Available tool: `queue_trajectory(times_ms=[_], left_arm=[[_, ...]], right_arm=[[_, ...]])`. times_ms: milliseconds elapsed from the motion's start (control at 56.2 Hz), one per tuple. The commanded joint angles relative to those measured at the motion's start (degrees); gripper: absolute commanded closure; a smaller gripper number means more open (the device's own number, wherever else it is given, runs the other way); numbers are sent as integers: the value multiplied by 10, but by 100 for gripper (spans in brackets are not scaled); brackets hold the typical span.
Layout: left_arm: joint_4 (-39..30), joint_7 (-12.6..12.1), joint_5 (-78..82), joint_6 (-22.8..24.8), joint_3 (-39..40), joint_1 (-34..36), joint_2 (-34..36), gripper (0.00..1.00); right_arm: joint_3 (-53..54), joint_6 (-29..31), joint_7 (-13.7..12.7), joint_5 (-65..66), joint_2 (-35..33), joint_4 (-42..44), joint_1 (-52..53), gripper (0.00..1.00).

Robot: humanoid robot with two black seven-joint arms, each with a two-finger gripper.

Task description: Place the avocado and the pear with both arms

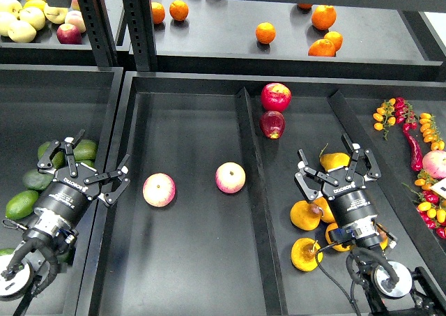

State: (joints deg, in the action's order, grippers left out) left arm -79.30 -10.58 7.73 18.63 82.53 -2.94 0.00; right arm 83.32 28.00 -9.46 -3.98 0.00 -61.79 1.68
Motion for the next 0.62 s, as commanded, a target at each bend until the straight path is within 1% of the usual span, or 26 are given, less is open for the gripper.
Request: queue_trajectory(times_ms=[0, 160, 605], left_arm=[[0, -1, 0, 3, 0, -3, 0, 0], [0, -8, 0, -2, -4, -3, 0, 0], [0, -8, 0, -12, -3, -2, 0, 0]], right_arm=[[-1, 0, 0, 10, 0, 13, -4, 0], [-8, 0, 0, 10, 0, 14, -6, 0], [-9, 0, 0, 9, 0, 15, -6, 0]])
